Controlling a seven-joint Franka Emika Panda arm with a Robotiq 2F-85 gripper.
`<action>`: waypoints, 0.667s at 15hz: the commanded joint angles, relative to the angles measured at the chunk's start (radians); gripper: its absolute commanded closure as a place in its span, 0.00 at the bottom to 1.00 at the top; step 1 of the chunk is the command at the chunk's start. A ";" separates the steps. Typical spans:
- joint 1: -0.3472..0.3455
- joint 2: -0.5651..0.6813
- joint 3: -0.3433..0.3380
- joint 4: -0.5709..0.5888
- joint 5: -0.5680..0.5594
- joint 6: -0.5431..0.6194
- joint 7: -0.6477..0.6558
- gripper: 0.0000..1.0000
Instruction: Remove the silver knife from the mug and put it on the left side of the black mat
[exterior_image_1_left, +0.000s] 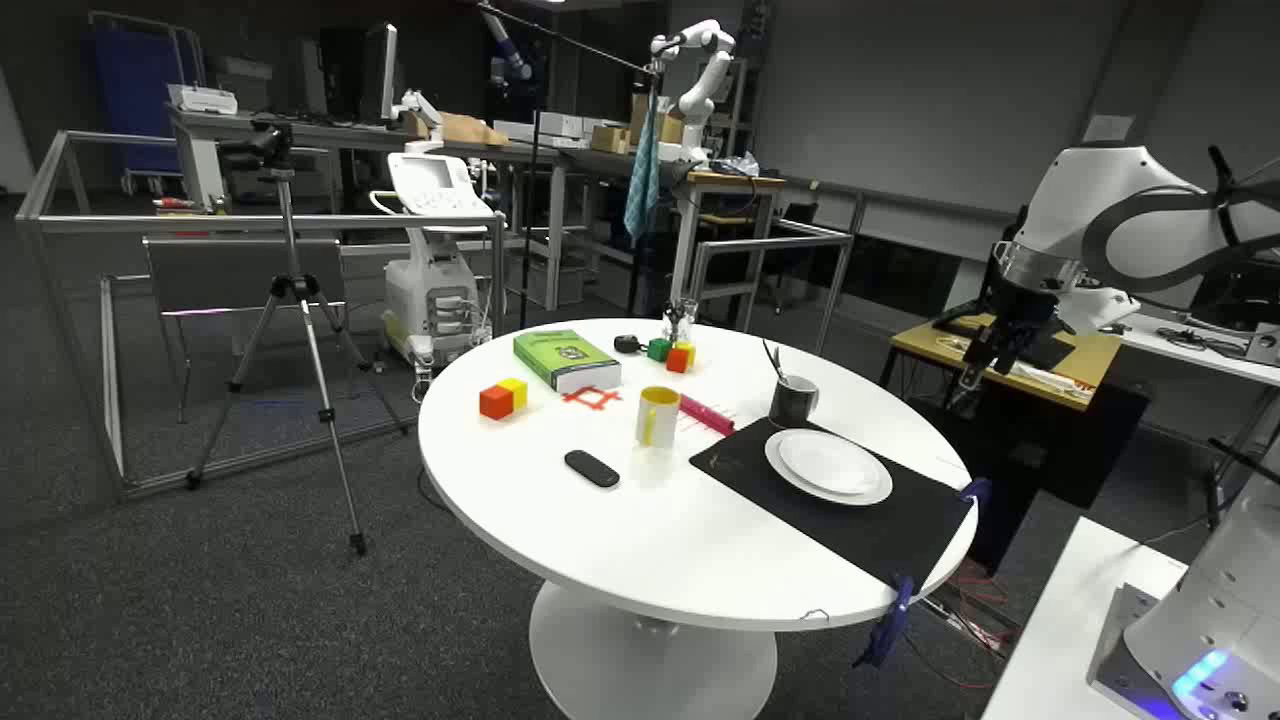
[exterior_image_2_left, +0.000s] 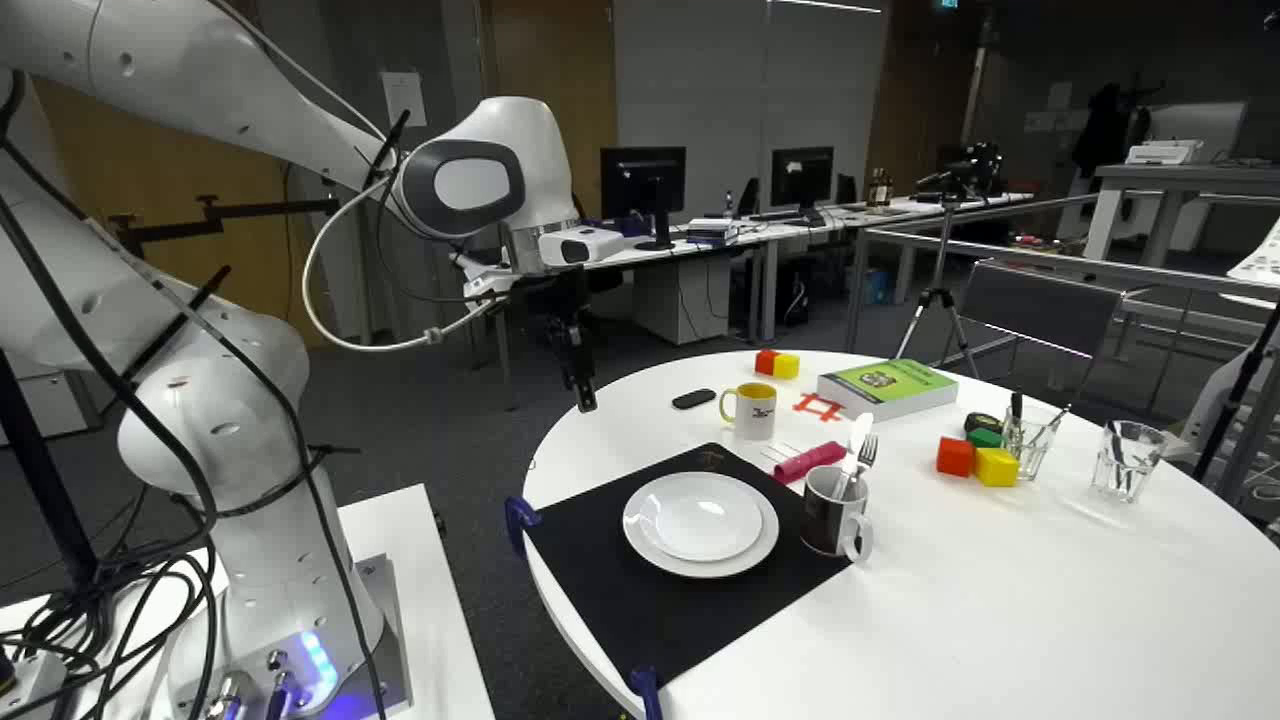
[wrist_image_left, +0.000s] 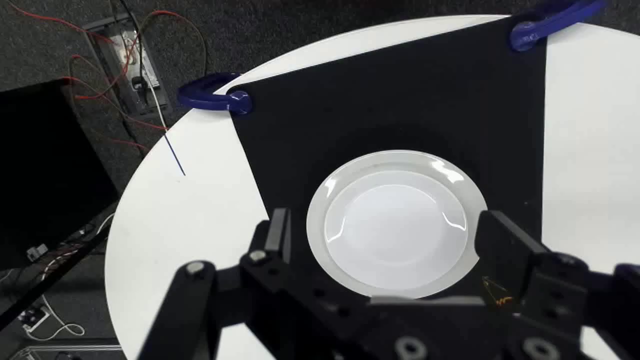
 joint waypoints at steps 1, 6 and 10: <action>0.004 0.001 -0.004 0.002 -0.003 -0.005 0.002 0.00; -0.014 0.041 0.004 0.005 -0.022 0.106 0.024 0.00; -0.033 0.140 -0.018 0.009 -0.036 0.325 -0.016 0.00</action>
